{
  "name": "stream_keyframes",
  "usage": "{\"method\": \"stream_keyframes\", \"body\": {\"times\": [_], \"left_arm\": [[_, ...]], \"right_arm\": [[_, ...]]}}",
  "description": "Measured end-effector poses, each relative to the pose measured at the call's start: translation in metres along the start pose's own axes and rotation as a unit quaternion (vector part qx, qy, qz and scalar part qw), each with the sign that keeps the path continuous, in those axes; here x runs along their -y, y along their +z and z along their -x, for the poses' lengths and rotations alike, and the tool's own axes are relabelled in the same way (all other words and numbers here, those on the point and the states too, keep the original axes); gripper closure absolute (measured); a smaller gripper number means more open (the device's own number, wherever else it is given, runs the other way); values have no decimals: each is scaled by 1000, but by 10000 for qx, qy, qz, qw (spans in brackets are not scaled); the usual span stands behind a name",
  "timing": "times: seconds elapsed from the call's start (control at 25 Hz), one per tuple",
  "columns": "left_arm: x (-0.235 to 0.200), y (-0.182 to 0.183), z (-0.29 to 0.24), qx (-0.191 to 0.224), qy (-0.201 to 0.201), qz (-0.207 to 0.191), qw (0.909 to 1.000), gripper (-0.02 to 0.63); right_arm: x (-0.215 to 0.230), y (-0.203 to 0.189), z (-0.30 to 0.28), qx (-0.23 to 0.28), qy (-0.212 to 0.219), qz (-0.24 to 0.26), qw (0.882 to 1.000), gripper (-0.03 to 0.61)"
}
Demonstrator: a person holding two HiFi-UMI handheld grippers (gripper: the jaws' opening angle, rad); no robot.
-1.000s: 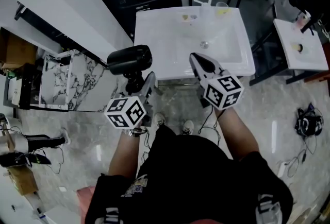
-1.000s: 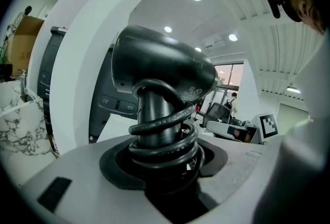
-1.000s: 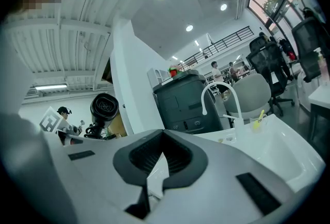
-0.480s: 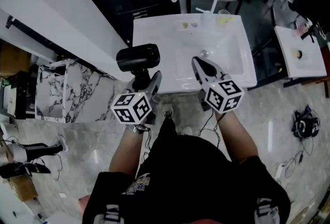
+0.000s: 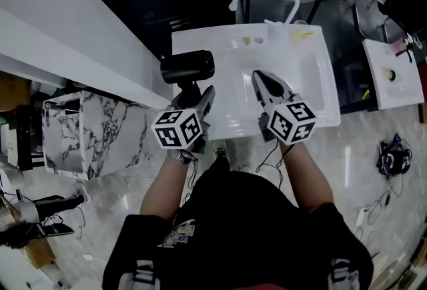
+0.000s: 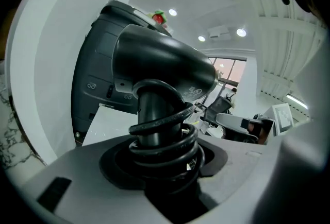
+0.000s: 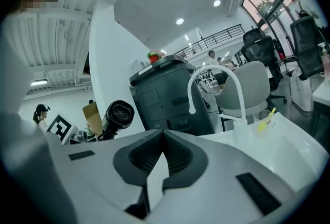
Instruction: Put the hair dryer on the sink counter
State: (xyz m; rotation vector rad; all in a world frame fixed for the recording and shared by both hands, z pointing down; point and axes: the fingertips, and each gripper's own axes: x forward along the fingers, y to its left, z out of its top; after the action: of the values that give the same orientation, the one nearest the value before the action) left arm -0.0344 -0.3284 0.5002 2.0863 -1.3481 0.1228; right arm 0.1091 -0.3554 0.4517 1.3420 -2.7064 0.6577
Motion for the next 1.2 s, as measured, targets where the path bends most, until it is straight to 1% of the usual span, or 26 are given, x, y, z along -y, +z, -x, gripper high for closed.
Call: {"method": "stream_keyframes", "body": {"times": [0.32,0.44,0.64,0.88,1.2], "left_arm": [[-48,2,-67,-403,63,146,9991,396],[-67,-4,-91,-614,124,148,9979,396],[-94,-15,-126,-916,205,313,9951,396],[-124,-33,-162,-1272,307,522,9900,396],[-157,-61,-202,-1799,559,606,9802,396]], "right_arm": [[24,-5,-50,-128,-245,-168,9995,580],[31,-11,-65,-221,-323,-196,9990,580],[44,-16,-83,-352,-488,-205,9980,580],[56,-24,-97,-478,-672,-279,9962,580],[69,-43,-99,-696,-879,-440,9927,580]]}}
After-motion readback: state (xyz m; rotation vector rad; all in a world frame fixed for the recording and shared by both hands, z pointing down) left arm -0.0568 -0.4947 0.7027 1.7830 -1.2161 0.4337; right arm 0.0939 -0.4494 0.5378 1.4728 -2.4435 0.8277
